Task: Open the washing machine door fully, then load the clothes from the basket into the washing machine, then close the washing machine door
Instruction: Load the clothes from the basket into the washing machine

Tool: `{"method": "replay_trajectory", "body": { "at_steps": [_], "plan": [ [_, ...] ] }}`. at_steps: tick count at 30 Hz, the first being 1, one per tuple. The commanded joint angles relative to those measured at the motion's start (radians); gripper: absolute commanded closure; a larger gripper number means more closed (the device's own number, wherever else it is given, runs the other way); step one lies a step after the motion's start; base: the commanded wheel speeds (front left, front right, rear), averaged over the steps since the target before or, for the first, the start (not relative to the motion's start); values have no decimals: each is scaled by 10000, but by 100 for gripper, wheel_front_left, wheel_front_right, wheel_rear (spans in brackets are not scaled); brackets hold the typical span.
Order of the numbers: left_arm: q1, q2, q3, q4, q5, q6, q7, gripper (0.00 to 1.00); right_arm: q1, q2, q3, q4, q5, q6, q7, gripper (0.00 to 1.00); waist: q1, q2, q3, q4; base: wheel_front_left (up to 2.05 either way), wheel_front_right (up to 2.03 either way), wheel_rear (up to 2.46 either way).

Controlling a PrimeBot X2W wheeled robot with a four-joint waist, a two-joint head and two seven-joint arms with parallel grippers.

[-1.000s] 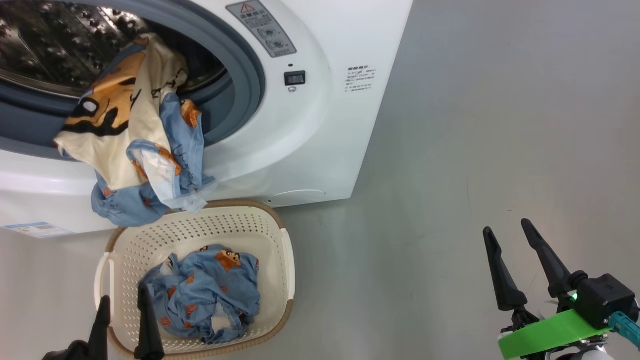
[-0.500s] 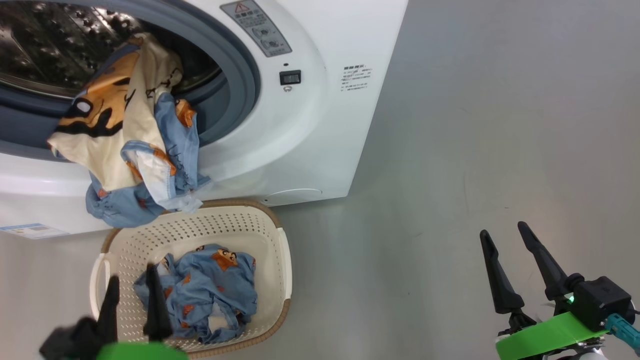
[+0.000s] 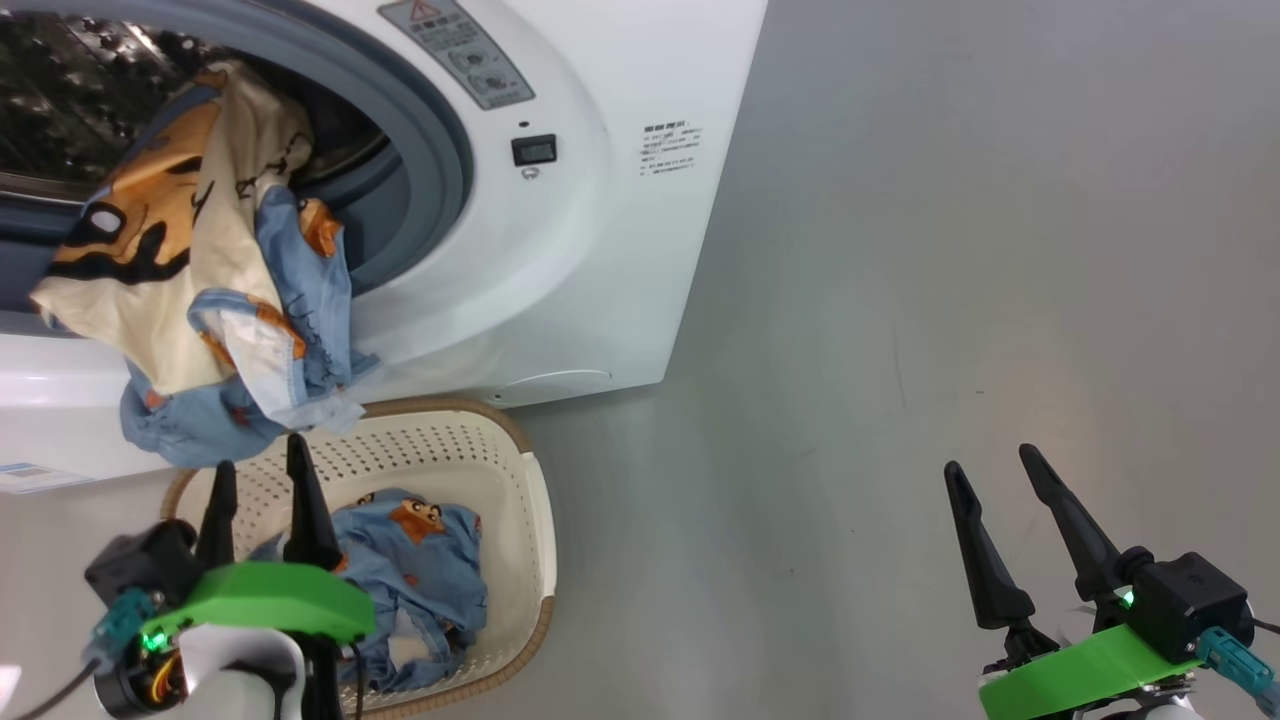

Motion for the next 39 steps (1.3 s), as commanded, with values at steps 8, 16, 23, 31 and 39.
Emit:
{"method": "replay_trajectory", "body": {
  "at_steps": [8,16,23,31,39],
  "plan": [
    [-1515,159,614,1957,-176,118,-381,0,-252,-83,214,-219,30,14,-48,0,0,0,185,-149,0,0,0],
    [-2264,147,764,2978,-134,-88,-471,0,-284,-85,195,-220,23,14,-48,0,0,0,303,-280,0,0,0],
    [-2676,177,1191,3382,216,-48,-481,0,-326,-70,163,-269,12,14,-48,0,0,0,486,-326,0,0,0],
    [-3126,154,1618,3513,676,-218,-483,0,-455,-118,199,-302,35,14,-48,0,0,0,797,-427,0,0,0],
    [-3609,131,1825,3619,992,-385,-484,0,-588,-160,194,-343,44,14,-48,0,0,0,1323,-585,0,0,0]
  ]
}}
